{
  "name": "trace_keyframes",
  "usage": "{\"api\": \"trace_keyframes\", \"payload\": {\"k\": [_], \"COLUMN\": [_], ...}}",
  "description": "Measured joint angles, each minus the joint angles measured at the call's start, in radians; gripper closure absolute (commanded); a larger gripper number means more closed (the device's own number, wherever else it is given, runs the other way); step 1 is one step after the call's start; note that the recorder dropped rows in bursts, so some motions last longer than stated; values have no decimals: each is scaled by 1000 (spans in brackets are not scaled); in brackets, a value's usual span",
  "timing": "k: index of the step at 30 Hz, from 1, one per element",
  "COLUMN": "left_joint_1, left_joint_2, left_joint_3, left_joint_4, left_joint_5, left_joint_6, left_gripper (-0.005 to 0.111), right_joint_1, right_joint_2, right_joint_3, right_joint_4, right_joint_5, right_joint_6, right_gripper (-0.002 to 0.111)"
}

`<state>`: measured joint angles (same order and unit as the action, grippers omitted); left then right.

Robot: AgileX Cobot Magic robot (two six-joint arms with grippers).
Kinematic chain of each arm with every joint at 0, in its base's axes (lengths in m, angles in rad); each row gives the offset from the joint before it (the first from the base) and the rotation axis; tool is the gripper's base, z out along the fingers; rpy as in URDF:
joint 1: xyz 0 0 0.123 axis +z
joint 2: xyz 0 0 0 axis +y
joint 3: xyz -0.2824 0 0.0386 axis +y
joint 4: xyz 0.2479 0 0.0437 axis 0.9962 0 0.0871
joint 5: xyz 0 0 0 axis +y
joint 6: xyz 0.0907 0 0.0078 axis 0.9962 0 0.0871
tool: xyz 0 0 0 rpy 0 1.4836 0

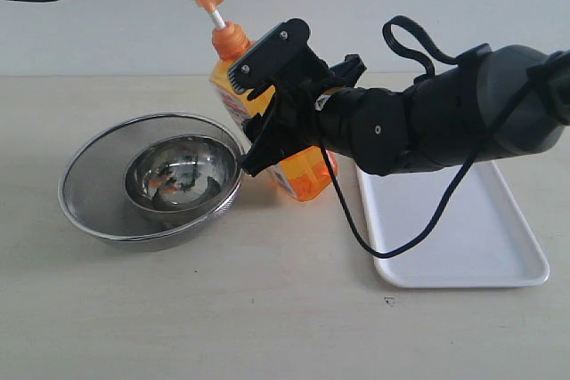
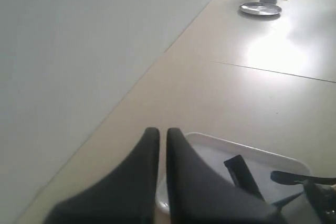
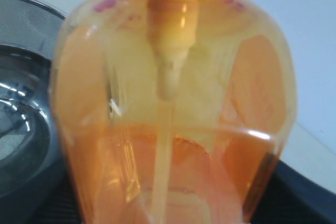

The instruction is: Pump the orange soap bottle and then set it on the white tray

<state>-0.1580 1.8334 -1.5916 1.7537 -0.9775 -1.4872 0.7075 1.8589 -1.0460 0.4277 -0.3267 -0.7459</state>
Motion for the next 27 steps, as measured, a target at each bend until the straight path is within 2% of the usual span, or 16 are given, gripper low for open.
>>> {"api": "trace_keyframes", "payload": {"k": [4,11,13,15,20,27], "left_joint_1": [0,0,0,0,0,0], "left_joint_2": [0,19,19,19,4,-96], "left_joint_3": [0,0,-4,-15,-19,-19], "left_joint_4": [0,0,0,0,0,0], "left_joint_5": [8,22,26,19,-84,-156], "left_joint_6": [-55,-295,-314,-212,185,374], "left_gripper": [102,102,102,102,102,102], "right_joint_1": [0,0,0,0,0,0], "right_joint_2": [0,0,0,0,0,0], "right_joint_3": [0,0,0,0,0,0], "right_joint_4": [0,0,0,0,0,0], "right_joint_5": [0,2,2,2,2,2], "right_joint_6": [0,0,0,0,0,-2], "right_gripper": [108,108,108,108,108,108]}}
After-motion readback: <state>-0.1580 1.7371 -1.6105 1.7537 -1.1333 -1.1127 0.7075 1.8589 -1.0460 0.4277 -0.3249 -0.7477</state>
